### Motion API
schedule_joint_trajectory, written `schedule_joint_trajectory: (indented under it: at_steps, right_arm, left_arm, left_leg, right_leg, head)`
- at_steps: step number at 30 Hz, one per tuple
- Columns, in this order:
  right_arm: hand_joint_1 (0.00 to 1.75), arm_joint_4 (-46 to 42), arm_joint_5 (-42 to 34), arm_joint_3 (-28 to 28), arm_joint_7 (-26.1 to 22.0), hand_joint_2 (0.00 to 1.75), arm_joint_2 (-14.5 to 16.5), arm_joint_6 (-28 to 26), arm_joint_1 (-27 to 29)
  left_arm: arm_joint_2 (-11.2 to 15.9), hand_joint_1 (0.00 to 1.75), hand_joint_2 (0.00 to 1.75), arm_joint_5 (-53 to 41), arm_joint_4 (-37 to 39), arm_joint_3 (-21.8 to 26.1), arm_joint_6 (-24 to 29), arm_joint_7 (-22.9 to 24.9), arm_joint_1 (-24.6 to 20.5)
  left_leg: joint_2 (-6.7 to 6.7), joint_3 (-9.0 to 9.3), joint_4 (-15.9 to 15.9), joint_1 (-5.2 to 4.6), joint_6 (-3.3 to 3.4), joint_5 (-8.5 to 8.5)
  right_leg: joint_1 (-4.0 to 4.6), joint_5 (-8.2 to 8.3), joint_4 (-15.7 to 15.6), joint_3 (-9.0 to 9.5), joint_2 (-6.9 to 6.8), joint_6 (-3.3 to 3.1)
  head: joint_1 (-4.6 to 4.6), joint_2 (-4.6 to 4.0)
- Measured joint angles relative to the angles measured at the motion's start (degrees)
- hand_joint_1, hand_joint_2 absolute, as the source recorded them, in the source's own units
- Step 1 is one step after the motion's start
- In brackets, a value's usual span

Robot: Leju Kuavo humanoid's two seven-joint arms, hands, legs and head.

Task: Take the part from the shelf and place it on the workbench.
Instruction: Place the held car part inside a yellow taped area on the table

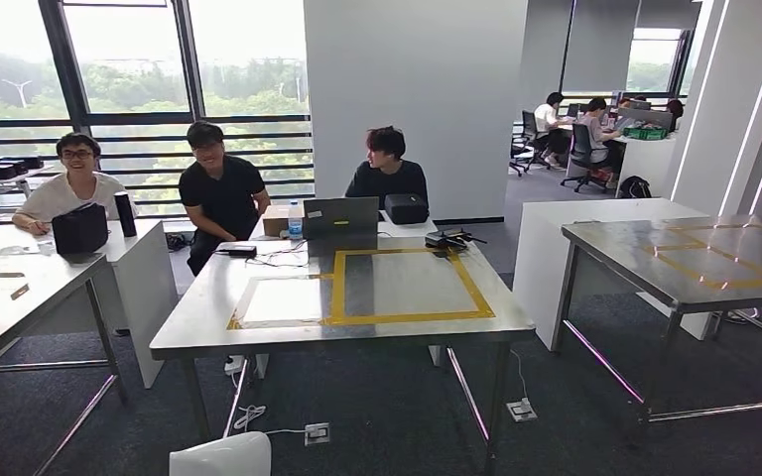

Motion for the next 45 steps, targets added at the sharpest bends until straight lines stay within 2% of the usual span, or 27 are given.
schedule_joint_trajectory:
  at_steps: [6,15,21,25,29,32,36,41,45]
  right_arm:
    - [0.00,0.00,-1.31,-0.04,-2.85,0.00,0.57,-0.39,-0.41]
    - [0.00,0.00,-2.37,-0.19,-3.15,0.00,1.08,-0.39,-0.52]
    - [0.00,-0.02,-3.76,-1.60,0.93,0.00,0.78,-1.62,-0.43]
    - [0.00,-0.06,-2.96,-2.57,3.67,0.00,-0.51,-2.55,-0.26]
    - [0.00,-0.10,-0.48,-2.47,-0.93,0.00,-2.31,-2.08,0.06]
    - [0.00,-0.10,1.46,-1.42,-4.16,0.00,-3.46,-1.15,-0.20]
    - [0.00,-0.09,2.11,-0.09,-2.90,0.00,-4.34,-0.52,-1.15]
    - [0.00,-0.09,1.98,0.42,-2.53,0.00,-4.38,-0.58,-1.43]
    - [0.00,-0.09,-1.48,-0.12,-1.84,0.00,-4.19,-0.97,-1.28]
  left_arm:
    - [0.68,1.75,1.75,-1.84,-0.63,0.03,0.47,1.35,0.50]
    - [0.82,1.75,1.75,-1.92,-0.64,0.03,0.68,0.93,0.87]
    - [0.26,1.75,1.75,-1.37,0.42,-0.57,2.09,-2.54,0.17]
    - [-0.78,1.75,1.75,0.01,1.45,-0.91,2.48,-2.81,-0.64]
    - [-1.13,1.75,1.75,0.43,-1.13,0.53,4.73,-3.06,2.40]
    - [-1.18,1.75,1.75,1.43,-2.21,2.76,6.52,-5.65,6.01]
    - [-1.17,1.75,1.75,0.65,-2.56,3.92,7.62,-8.29,8.93]
    - [-1.16,1.75,1.75,0.12,-2.58,3.92,7.75,-8.56,9.11]
    - [-1.33,1.75,1.75,-0.82,-2.26,3.65,7.45,-8.15,8.72]
  left_leg:
    - [0.00,-0.02,0.00,0.00,0.00,0.00]
    - [0.00,-0.01,0.00,0.00,0.00,0.00]
    - [0.00,-0.01,0.00,-0.01,0.00,0.00]
    - [0.02,-0.03,0.00,-0.03,0.00,-0.01]
    - [0.10,-0.05,0.00,-0.03,-0.01,-0.06]
    - [0.10,-0.04,0.00,-0.02,-0.01,-0.11]
    - [0.00,-0.05,0.00,0.03,-0.02,-0.11]
    - [-0.02,-0.04,0.00,0.03,-0.03,-0.09]
    - [-0.02,-0.01,0.00,0.03,-0.04,-0.09]
  right_leg:
    - [-0.01,-0.01,0.00,-0.01,0.00,-0.01]
    - [-0.01,0.00,0.00,-0.01,0.00,-0.01]
    - [-0.01,0.00,-0.01,-0.04,-0.01,0.00]
    - [-0.03,0.00,0.00,-0.03,0.03,0.00]
    - [-0.03,0.00,0.00,-0.06,0.08,0.00]
    - [-0.03,-0.04,-0.01,-0.08,0.10,-0.03]
    - [-0.01,-0.12,0.00,-0.11,-0.11,-0.05]
    - [0.00,-0.12,0.01,-0.02,-0.14,-0.06]
    - [0.00,-0.12,0.01,-0.06,-0.12,-0.06]
  head:
    - [0.00,-0.01]
    - [0.00,0.00]
    - [0.00,0.01]
    - [0.01,0.00]
    - [0.01,0.00]
    - [0.01,-0.01]
    - [-0.01,0.01]
    - [0.00,-0.01]
    - [0.00,0.00]
